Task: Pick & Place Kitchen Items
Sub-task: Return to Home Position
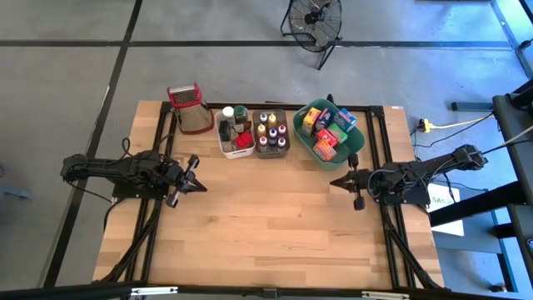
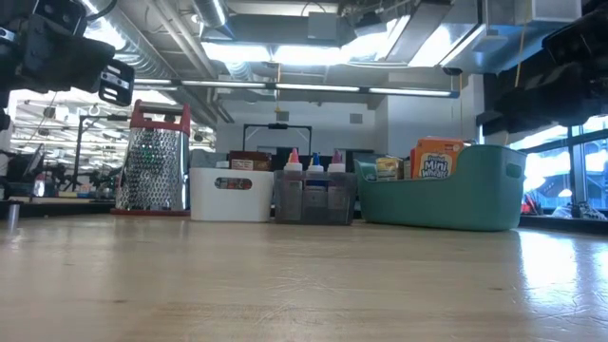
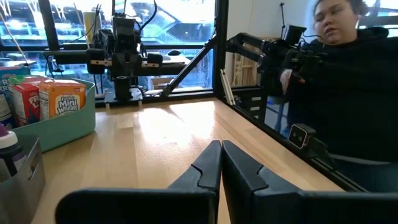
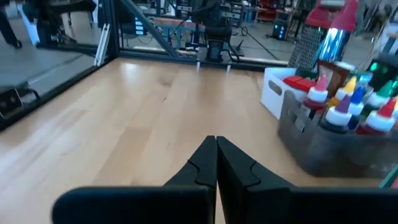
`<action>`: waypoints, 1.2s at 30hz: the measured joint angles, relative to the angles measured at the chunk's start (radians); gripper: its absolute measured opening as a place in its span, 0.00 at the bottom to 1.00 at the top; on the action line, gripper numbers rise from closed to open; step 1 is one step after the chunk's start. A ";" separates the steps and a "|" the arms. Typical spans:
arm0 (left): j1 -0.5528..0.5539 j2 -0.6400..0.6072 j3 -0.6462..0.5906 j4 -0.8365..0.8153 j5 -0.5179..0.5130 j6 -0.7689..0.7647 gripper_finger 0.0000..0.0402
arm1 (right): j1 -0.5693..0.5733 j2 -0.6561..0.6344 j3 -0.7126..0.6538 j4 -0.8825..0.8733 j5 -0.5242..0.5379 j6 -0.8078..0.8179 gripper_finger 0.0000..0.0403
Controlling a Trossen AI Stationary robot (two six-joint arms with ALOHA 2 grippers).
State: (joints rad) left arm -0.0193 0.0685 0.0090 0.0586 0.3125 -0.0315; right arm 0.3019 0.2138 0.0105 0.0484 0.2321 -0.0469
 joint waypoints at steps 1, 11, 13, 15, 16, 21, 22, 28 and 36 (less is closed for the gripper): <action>0.000 0.000 0.000 0.000 0.000 0.000 0.02 | 0.000 0.000 0.000 0.000 0.000 0.026 0.01; 0.000 0.000 0.000 0.000 0.000 0.000 0.01 | 0.000 0.000 0.000 0.000 0.003 0.065 0.01; 0.000 0.000 0.000 0.000 0.000 0.000 0.02 | 0.000 -0.009 0.000 -0.001 0.003 0.065 0.01; 0.000 0.000 0.000 0.000 0.000 0.000 0.02 | 0.000 -0.026 0.000 0.000 0.003 0.065 0.01; 0.000 0.000 0.000 0.000 0.000 0.000 0.02 | 0.000 -0.037 0.000 0.000 0.003 0.065 0.01; 0.000 0.000 0.000 0.000 0.000 0.000 0.03 | 0.000 -0.125 0.000 0.000 0.003 0.066 0.01; 0.000 0.000 0.000 0.000 0.000 0.000 0.02 | 0.000 -0.144 0.000 0.000 0.003 0.065 0.01; 0.000 0.000 0.000 0.000 0.000 0.000 0.01 | 0.000 -0.215 0.000 0.002 0.003 0.066 0.01; 0.000 0.000 0.000 0.000 0.000 0.000 0.03 | 0.000 -0.214 0.000 0.001 0.001 0.066 0.01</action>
State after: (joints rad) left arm -0.0193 0.0685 0.0086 0.0582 0.3122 -0.0312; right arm 0.3023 -0.0006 0.0105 0.0498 0.2333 0.0189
